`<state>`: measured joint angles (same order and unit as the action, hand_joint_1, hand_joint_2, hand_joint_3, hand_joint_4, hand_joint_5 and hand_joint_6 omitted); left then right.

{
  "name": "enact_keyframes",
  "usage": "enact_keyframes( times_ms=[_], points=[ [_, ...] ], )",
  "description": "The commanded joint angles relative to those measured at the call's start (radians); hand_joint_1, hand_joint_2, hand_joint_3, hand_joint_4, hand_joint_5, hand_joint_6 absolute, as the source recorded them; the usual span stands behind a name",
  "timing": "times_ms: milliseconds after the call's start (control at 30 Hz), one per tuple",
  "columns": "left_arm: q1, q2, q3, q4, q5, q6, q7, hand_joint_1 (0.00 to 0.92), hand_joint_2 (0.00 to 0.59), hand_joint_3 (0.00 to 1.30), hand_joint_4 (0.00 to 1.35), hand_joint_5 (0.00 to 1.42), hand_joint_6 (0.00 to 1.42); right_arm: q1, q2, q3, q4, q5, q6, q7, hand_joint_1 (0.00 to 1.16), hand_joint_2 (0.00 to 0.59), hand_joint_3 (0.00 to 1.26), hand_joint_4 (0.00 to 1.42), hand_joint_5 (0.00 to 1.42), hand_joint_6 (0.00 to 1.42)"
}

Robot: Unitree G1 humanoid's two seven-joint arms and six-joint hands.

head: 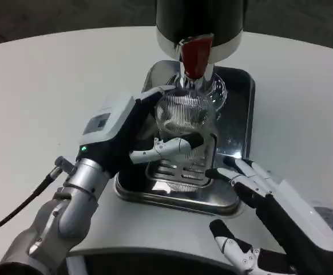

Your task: Grasp the cup under the faucet to collect the drink, then remove the cup.

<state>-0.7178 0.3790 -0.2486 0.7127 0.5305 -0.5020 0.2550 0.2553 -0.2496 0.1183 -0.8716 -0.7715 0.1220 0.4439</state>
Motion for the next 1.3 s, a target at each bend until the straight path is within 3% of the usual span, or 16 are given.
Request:
enact_keyframes(
  times_ms=[33,367,733,1067,1300],
  points=[
    [0.017,0.005,0.000,-0.016,-0.005,-0.006,-0.017,0.162,0.048,0.31,0.33,0.49,0.30,0.009,0.002,-0.006,-0.002,0.010,0.000,-0.015,0.47,0.503,0.16,0.03,0.00,0.00],
    [0.017,0.005,-0.003,-0.022,-0.010,-0.008,-0.041,0.117,0.008,0.24,0.21,0.37,0.24,0.013,0.003,-0.010,-0.004,0.022,0.000,-0.020,0.48,0.506,0.17,0.03,0.00,0.00],
    [0.037,0.008,0.011,-0.050,-0.024,-0.017,-0.045,0.084,0.000,0.21,0.17,0.36,0.23,0.017,0.003,-0.012,-0.002,0.023,-0.001,-0.022,0.48,0.506,0.17,0.04,0.00,0.00],
    [0.073,0.008,0.048,-0.112,-0.044,-0.009,-0.038,0.074,0.000,0.20,0.14,0.35,0.23,0.020,0.006,-0.009,-0.001,0.019,0.000,-0.024,0.48,0.506,0.17,0.04,0.00,0.00],
    [0.105,0.014,0.079,-0.172,-0.050,0.014,-0.037,0.054,0.000,0.11,0.05,0.23,0.21,0.022,0.007,-0.004,-0.002,0.016,0.000,-0.029,0.48,0.506,0.17,0.04,0.00,0.00]
  ],
)
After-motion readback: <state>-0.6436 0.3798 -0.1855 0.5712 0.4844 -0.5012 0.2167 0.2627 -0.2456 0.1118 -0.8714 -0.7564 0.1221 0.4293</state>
